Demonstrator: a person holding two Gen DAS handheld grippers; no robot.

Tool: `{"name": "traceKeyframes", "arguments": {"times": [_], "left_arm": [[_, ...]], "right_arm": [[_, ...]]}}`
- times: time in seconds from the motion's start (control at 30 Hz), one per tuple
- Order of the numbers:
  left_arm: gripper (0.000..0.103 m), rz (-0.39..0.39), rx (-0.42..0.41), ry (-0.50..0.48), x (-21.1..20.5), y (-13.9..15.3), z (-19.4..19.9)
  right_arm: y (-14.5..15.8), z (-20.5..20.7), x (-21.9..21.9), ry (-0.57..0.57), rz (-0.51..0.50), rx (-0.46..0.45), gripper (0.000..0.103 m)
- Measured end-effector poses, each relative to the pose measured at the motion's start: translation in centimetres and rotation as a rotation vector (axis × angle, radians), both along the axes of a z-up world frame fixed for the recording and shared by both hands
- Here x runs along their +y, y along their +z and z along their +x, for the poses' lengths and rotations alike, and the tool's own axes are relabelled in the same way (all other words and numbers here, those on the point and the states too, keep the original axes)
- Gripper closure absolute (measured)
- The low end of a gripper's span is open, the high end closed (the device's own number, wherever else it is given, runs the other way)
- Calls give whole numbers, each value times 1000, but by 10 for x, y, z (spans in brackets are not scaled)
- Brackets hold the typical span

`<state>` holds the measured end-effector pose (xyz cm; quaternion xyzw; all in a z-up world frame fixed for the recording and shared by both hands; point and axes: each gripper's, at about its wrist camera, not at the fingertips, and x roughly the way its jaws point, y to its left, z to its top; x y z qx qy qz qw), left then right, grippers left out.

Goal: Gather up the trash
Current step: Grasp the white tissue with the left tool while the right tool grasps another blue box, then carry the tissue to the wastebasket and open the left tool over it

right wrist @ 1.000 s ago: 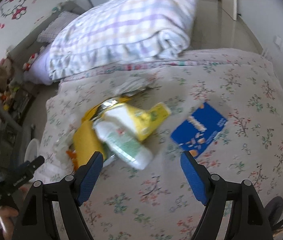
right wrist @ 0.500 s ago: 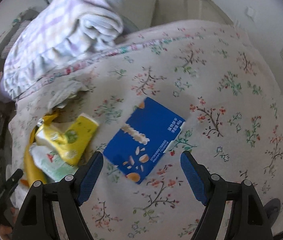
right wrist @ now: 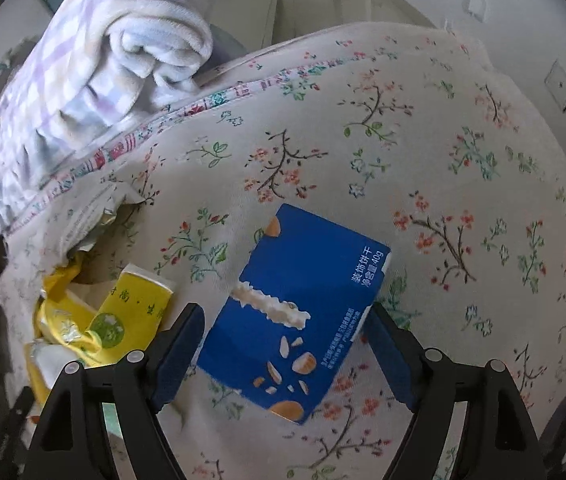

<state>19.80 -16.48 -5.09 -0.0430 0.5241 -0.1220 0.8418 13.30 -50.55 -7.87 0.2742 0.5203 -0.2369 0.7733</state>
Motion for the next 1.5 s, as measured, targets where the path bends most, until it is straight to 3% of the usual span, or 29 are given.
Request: {"name": "traceKeyframes", "arguments": {"times": [0.17,0.23,0.5,1.03,1.5], "left_arm": [[70,-4,-8,-4,6,6,-2],[76,-8,-17,-8,10,10,-4],[76,-8,-37,-27,24,20,-14],[77,-66,-85,-45,48,46,-38],[77,-65,-130,19,97,64,-46]], "right_arm": [[-3,11,9,36,-56,25,19],[-3,11,11,46,-70,37,22],[9,-2,16,89,-64,21,36],[99,-54,47,199,-44,-205,36],[138,-46,140,405,-119,-310,36]]}}
